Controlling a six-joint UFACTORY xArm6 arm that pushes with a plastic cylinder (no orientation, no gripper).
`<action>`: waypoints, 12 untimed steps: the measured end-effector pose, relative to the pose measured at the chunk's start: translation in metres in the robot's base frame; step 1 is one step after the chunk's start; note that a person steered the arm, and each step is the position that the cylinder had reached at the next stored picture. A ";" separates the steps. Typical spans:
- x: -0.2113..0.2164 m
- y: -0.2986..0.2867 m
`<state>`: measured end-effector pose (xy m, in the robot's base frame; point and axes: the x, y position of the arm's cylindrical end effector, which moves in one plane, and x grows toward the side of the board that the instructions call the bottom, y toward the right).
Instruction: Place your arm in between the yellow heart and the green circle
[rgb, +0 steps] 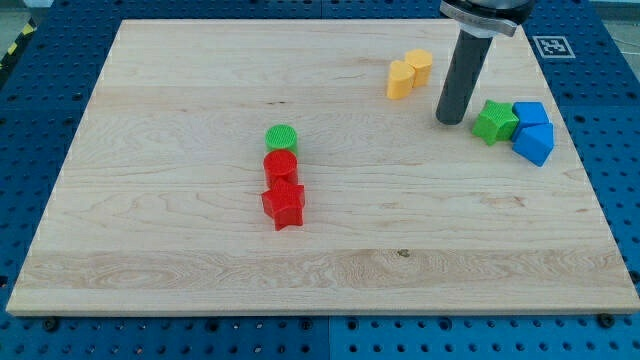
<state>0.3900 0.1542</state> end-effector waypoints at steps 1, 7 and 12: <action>0.003 -0.019; 0.003 -0.057; -0.014 -0.099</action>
